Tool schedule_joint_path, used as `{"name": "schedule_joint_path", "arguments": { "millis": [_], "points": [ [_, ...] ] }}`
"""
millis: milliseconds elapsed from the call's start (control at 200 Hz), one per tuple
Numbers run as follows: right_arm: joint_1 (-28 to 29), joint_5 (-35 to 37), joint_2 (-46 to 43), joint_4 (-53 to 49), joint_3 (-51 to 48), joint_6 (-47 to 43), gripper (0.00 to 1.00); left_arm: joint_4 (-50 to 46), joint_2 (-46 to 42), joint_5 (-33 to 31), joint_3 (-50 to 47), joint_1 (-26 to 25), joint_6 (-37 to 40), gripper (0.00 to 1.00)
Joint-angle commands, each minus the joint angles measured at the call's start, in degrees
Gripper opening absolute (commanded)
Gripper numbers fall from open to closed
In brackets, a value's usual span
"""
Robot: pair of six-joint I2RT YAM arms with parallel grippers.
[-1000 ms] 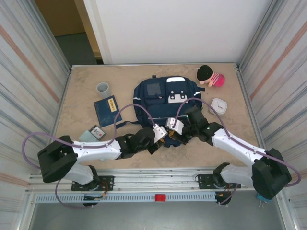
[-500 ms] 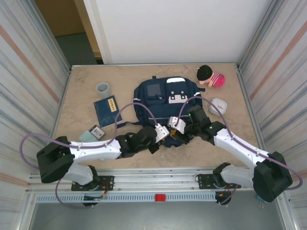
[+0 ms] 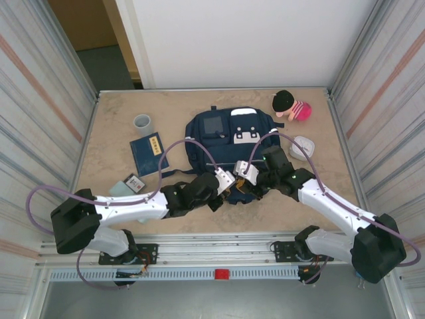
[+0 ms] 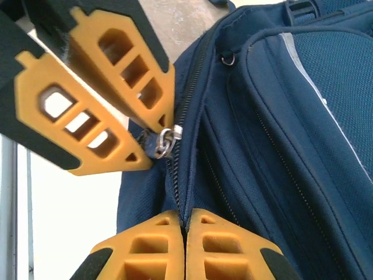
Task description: Pack books, pencil case, and school supplies into a backpack
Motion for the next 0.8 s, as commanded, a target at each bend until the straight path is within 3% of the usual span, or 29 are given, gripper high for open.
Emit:
{"name": "schedule_joint_path", "arguments": {
  "millis": [0,70,185,306,446,496,531,656,797],
  "points": [
    [-1.3,-3.2,-1.8,-0.3,2.4,-0.1,0.00,-1.7,-2.0,12.8,2.2,2.1,-1.3,0.07],
    [-1.8,-3.7,-1.7,-1.1,2.5,-0.9,0.00,-2.5,-3.1,20.1,1.9,4.1,-2.9,0.05],
    [-2.3,-4.6,-2.2,-1.6,2.7,-1.4,0.00,-3.4,-4.5,27.1,0.6,6.8,-4.8,0.02],
    [-2.8,-5.2,-2.9,-2.6,2.8,-1.8,0.00,-3.9,-5.7,30.6,-1.0,9.2,-5.8,0.01],
    [-3.0,-6.3,-3.5,-4.4,3.4,-2.1,0.00,-6.3,-6.3,29.4,-1.0,9.5,-4.5,0.02],
    [-3.0,-7.3,-3.7,-4.6,3.8,-1.6,0.00,-7.2,-6.0,27.7,-0.4,9.3,-4.1,0.09],
    [-3.0,-8.4,-3.7,-4.6,4.0,-1.2,0.00,-7.7,-5.9,25.3,0.0,8.6,-3.9,0.19],
    [-2.9,-12.5,-3.7,-5.1,5.4,0.8,0.00,-6.8,-5.8,11.9,0.9,4.0,0.0,0.36],
    [-2.7,-15.3,-3.5,-5.3,7.0,4.4,0.00,-5.6,-4.5,-3.6,2.1,-1.5,3.8,0.41]
  ]
}}
